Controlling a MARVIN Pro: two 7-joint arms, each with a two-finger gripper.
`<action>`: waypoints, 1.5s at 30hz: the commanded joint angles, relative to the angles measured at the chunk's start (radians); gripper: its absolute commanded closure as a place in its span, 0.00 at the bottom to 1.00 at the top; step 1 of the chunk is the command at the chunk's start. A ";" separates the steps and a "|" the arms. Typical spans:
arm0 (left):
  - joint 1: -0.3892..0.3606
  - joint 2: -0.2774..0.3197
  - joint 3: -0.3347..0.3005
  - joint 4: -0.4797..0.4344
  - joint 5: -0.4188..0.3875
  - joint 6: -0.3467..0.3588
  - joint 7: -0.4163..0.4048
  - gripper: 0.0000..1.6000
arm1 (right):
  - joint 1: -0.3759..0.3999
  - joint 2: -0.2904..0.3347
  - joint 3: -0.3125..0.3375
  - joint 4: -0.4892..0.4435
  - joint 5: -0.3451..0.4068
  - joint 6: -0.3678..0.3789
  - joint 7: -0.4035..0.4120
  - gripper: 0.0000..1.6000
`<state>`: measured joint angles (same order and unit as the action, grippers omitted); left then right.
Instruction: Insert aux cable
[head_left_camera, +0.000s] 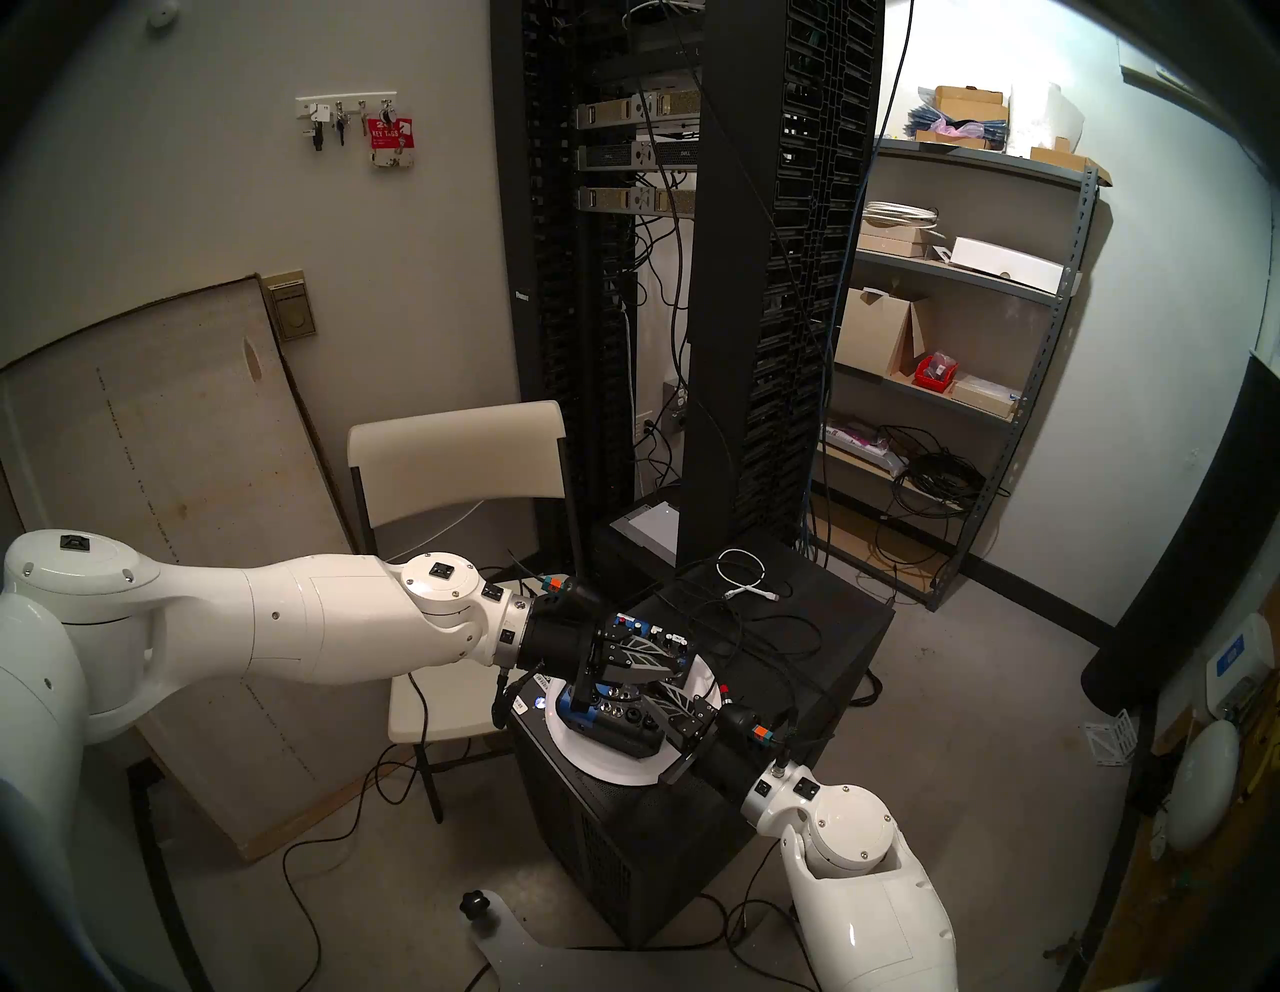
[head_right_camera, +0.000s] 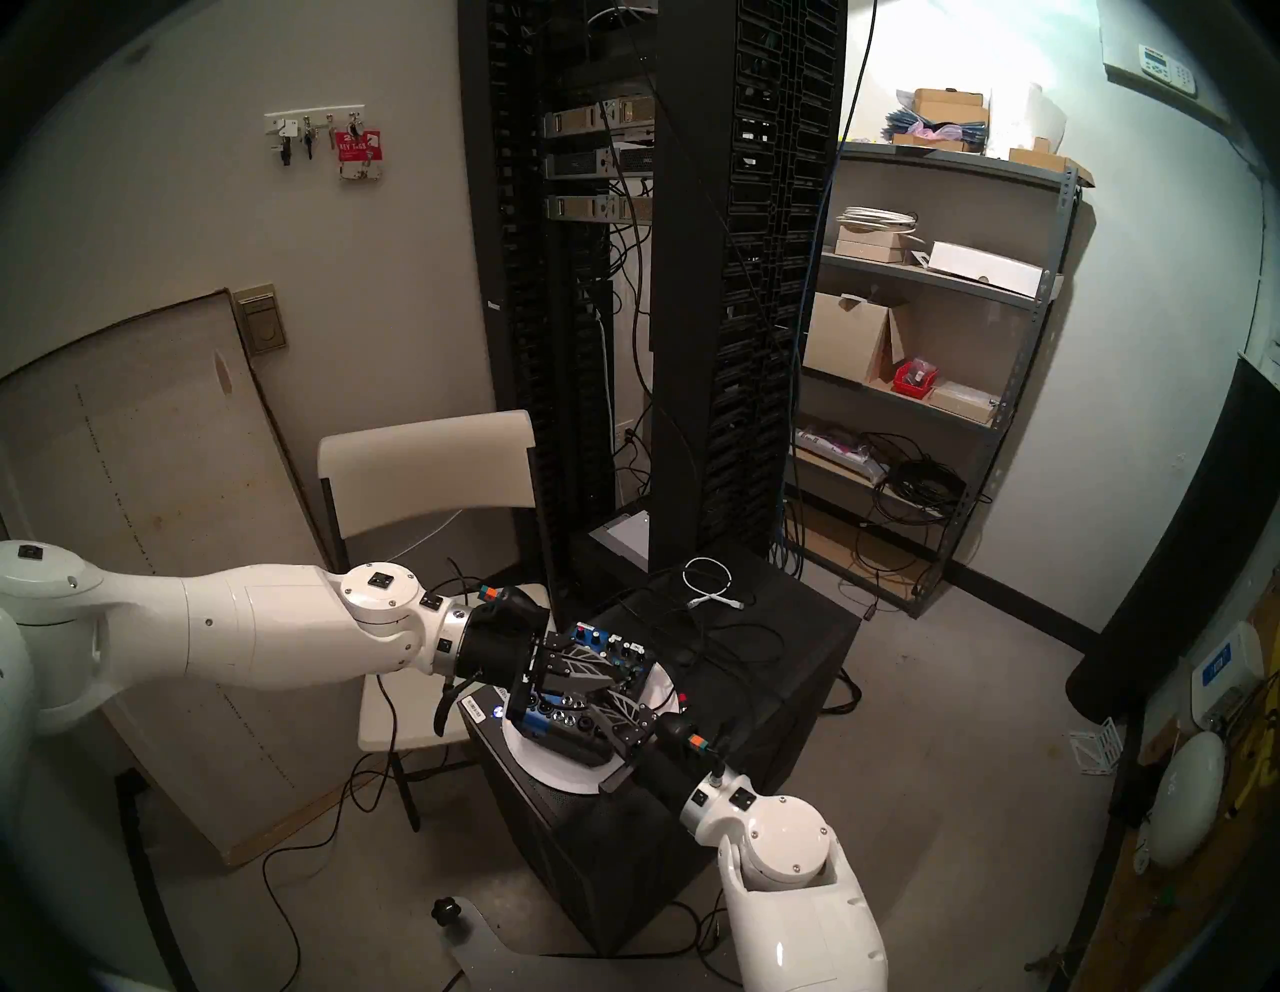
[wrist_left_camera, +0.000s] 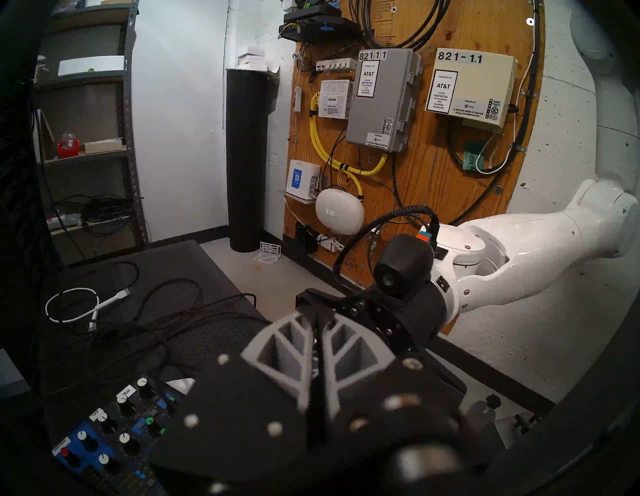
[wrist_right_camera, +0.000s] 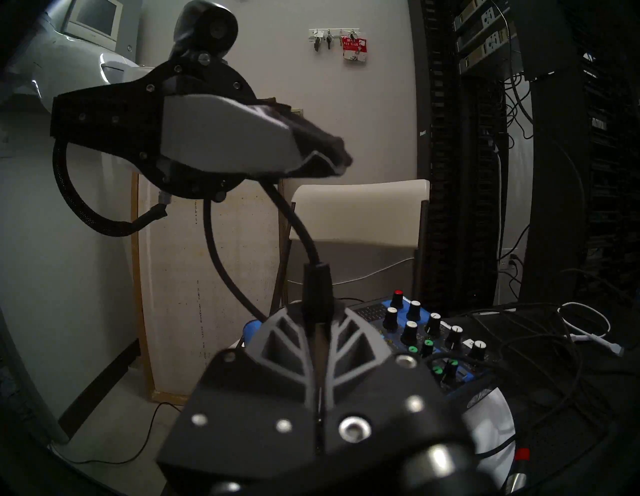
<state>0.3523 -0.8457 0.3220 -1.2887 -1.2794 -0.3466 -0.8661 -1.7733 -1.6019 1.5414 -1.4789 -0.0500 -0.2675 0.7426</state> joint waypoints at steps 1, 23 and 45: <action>-0.018 0.003 -0.013 -0.004 -0.002 -0.004 -0.004 1.00 | 0.018 0.001 0.001 -0.001 0.002 -0.015 0.001 1.00; -0.019 0.001 -0.012 0.000 -0.002 -0.003 -0.014 1.00 | 0.018 0.006 0.003 0.009 0.005 -0.020 0.002 1.00; -0.017 -0.001 -0.012 -0.001 -0.004 -0.001 -0.007 1.00 | 0.015 0.002 0.011 0.009 0.010 -0.022 0.011 1.00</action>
<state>0.3518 -0.8485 0.3244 -1.2872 -1.2789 -0.3462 -0.8778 -1.7608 -1.5937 1.5555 -1.4582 -0.0484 -0.2886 0.7491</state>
